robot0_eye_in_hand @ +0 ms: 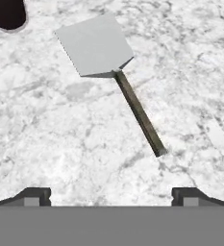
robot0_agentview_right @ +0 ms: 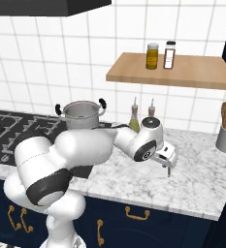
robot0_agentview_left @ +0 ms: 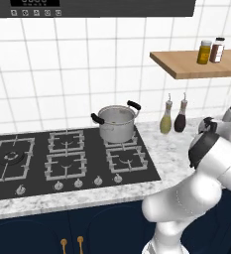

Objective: Put the lime and lime in the pot. Retrieve the spatula and lightly stir the vegetables in the pot.

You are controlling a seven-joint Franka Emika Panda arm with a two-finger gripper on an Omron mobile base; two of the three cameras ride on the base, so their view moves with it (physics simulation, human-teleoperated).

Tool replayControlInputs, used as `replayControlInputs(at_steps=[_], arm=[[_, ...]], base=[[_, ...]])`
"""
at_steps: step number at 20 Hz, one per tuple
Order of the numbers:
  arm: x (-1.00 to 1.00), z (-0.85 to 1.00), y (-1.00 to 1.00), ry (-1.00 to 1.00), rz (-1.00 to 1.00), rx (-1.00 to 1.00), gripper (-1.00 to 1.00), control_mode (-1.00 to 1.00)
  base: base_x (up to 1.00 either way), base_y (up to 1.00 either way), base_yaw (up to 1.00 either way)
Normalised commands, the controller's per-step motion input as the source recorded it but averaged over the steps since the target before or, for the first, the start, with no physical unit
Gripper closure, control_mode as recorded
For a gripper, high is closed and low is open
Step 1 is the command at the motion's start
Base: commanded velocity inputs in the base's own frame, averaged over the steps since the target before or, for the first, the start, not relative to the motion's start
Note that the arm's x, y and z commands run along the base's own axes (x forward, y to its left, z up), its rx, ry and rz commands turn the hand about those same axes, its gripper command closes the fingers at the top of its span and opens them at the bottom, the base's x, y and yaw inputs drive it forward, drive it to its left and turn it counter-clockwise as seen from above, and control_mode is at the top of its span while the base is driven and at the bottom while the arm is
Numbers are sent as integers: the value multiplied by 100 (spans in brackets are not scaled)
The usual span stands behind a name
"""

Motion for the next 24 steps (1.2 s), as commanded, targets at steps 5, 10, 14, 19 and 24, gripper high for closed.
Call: replayControlInputs(at_steps=[5,10,14,19,24], arm=[[0,-35,-63,10,0,1,-100,-100],[18,-52,-25,1,2,0,-100,-100],[42,-41,-10,0,6,0,-100,-100],[14,-37,-11,0,9,0,-100,-100],[6,-39,0,0,8,0,-100,-100]], base=[[0,0,0],[0,0,0],[0,0,0],[0,0,0],[0,0,0]])
